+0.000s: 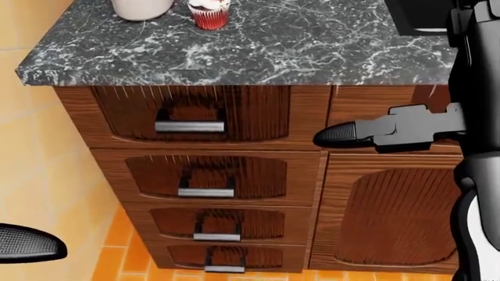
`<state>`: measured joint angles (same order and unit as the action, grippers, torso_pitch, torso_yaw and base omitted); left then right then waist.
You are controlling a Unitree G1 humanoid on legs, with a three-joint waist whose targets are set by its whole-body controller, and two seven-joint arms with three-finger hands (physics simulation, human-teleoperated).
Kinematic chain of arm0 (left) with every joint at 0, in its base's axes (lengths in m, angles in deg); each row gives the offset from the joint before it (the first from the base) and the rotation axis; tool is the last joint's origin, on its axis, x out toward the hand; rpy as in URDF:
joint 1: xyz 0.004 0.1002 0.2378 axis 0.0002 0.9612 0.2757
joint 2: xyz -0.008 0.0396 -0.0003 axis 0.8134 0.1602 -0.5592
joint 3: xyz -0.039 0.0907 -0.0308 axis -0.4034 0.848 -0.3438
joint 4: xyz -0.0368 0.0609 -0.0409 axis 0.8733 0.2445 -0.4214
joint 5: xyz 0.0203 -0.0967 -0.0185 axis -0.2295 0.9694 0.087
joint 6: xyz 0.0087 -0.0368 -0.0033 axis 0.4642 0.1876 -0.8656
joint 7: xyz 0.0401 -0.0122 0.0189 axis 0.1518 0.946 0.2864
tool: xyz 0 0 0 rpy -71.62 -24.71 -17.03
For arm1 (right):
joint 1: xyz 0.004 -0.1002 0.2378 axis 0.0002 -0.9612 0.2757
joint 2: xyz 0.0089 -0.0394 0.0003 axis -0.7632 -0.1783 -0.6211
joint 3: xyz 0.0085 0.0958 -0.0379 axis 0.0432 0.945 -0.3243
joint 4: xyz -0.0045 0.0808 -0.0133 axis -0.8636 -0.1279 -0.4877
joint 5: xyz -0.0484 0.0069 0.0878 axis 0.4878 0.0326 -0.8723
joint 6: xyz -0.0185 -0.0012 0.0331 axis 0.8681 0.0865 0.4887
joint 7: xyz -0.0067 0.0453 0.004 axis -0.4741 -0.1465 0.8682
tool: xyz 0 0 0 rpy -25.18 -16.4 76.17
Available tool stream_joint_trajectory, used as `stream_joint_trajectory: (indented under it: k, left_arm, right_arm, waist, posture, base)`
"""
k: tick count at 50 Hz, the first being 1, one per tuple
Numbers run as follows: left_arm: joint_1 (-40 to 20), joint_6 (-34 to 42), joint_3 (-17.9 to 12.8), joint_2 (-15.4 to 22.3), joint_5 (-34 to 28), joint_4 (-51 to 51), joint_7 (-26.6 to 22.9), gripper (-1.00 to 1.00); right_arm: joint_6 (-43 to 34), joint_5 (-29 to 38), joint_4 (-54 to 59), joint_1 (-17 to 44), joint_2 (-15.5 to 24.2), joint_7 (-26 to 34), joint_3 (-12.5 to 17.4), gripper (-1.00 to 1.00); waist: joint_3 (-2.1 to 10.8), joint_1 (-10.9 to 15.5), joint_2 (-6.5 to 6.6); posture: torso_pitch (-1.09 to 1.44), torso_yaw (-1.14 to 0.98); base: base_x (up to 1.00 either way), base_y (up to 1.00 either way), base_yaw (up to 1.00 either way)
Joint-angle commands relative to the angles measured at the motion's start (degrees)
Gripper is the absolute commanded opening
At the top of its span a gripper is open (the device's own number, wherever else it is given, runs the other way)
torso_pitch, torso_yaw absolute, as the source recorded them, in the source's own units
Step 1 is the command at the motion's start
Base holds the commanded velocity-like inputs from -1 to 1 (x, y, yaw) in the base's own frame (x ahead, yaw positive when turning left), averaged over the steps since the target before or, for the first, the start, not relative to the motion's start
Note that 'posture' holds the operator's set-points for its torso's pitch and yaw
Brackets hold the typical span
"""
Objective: Pick up the bowl with cake and place it on the tray. Pick up the cupcake and place it on the tray.
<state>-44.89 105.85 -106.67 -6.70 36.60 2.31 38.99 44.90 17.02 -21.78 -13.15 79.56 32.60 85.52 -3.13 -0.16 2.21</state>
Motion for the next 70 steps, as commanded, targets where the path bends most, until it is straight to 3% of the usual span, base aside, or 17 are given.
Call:
stream_joint_trajectory:
  k: [1,9,13,16,20,26,30,32,33,42,43,50,56,60,61,63,70]
  left_arm:
    - [-0.79,-1.24,-1.48,0.70,-0.89,-0.09,0.16,1.00]
    - [-0.21,-1.65,-1.68,0.68,-1.14,-0.09,-0.13,1.00]
    - [-0.02,-1.74,-1.49,0.37,-1.74,-0.09,-0.42,1.00]
    - [0.14,-1.80,-1.40,0.15,-2.05,-0.09,-0.60,1.00]
    - [0.26,-2.01,-1.76,0.67,-1.41,-0.09,-0.31,1.00]
    - [-0.04,-1.72,-1.82,0.58,-1.29,-0.09,-0.27,1.00]
    - [-0.17,-1.34,-2.08,0.25,-1.36,-0.09,-0.48,1.00]
    - [-0.10,-1.31,-2.26,0.27,-1.33,-0.09,-0.55,1.00]
    - [-0.09,-1.33,-2.37,0.33,-1.16,-0.09,-0.50,1.00]
    - [-0.16,-1.52,-2.76,1.05,-0.16,-0.09,0.11,1.00]
    - [-0.19,-1.53,-2.85,1.19,0.02,-0.09,0.21,1.00]
    - [-1.02,-1.12,-2.65,1.49,0.71,-0.09,0.81,1.00]
    - [-1.69,-0.68,-2.25,1.33,0.73,-0.09,1.00,1.00]
    - [-1.44,-0.72,-2.51,1.28,0.64,-0.09,0.82,1.00]
    - [-1.35,-0.73,-2.54,1.24,0.55,-0.09,0.74,1.00]
    - [-1.25,-0.79,-2.65,1.24,0.50,-0.09,0.65,1.00]
    - [-0.01,-1.51,-2.70,0.93,-0.52,-0.09,-0.15,1.00]
  right_arm:
    - [1.61,0.36,-1.51,1.34,0.32,-0.17,0.16,1.00]
    - [2.17,0.65,-1.48,1.03,0.07,0.18,0.04,1.00]
    - [2.16,0.74,-1.46,1.12,-0.04,0.25,0.01,1.00]
    - [2.57,0.66,-1.18,1.00,-0.10,0.15,0.04,1.00]
    - [2.76,0.63,-1.11,0.89,-0.14,0.11,0.05,1.00]
    - [3.71,0.45,-0.36,0.65,-0.15,-0.15,0.10,1.00]
    - [3.58,0.63,-0.29,0.73,-0.17,-0.23,0.04,1.00]
    - [3.24,0.88,-0.45,0.79,-0.16,-0.17,-0.05,1.00]
    - [3.03,0.95,-0.54,0.84,-0.19,-0.13,-0.07,1.00]
    - [2.01,0.89,-1.44,1.01,-0.29,0.12,-0.06,1.00]
    - [1.78,0.91,-1.62,1.08,-0.26,0.19,-0.06,1.00]
    - [1.51,1.10,-1.52,1.15,-0.16,0.05,-0.14,1.00]
    - [1.63,1.16,-1.49,1.36,-0.05,0.26,-0.05,1.00]
    - [2.13,1.00,-1.31,1.16,-0.22,0.08,-0.08,1.00]
    - [2.41,1.06,-1.29,1.03,-0.17,0.12,-0.19,1.00]
    - [2.63,0.95,-1.40,0.92,-0.34,0.25,-0.26,1.00]
    - [2.25,-0.43,-1.39,0.57,-0.77,-0.47,-0.34,1.00]
  waist:
    - [2.32,0.03,0.25]
    - [-0.32,0.24,3.08]
    - [-0.18,0.60,1.13]
    - [0.58,0.77,-3.35]
    - [0.32,0.04,-2.98]
    - [-0.14,-0.47,-0.75]
    - [1.66,-1.07,3.06]
    - [-1.26,-0.85,3.90]
    - [-0.47,-0.69,3.85]
    - [-0.19,0.28,-2.51]
    - [-0.02,0.44,-0.75]
    - [2.40,0.21,0.56]
    - [-0.74,-0.59,1.23]
    - [-1.10,0.18,4.57]
    - [-2.65,-0.58,2.96]
    - [0.26,-1.03,3.02]
    - [1.42,1.02,0.24]
  posture:
    - [0.00,0.00]
    - [0.00,0.00]
    - [0.00,0.00]
    - [0.00,0.00]
    - [0.00,0.00]
    - [0.00,0.00]
    - [0.00,0.00]
    - [0.00,0.00]
    - [0.00,0.00]
    - [0.00,0.00]
    - [0.00,0.00]
    - [0.00,0.00]
    - [0.00,0.00]
    - [0.00,0.00]
    - [0.00,0.00]
    - [0.00,0.00]
    - [0.00,0.00]
  base:
    - [0.09,0.00,0.00]
    - [0.28,0.00,0.00]
    - [0.31,0.00,0.00]
    - [0.30,0.00,0.00]
    - [0.31,0.00,0.00]
    - [0.31,0.00,0.00]
    - [0.31,0.00,0.00]
    - [0.11,0.00,0.00]
    - [0.00,0.00,0.00]
    - [0.00,0.00,0.00]
    - [0.00,0.00,0.00]
    - [0.01,0.00,0.00]
    - [0.26,0.00,0.00]
    - [0.28,0.00,0.00]
    - [0.00,0.00,0.00]
    - [0.00,0.00,0.00]
    - [0.00,0.00,0.50]
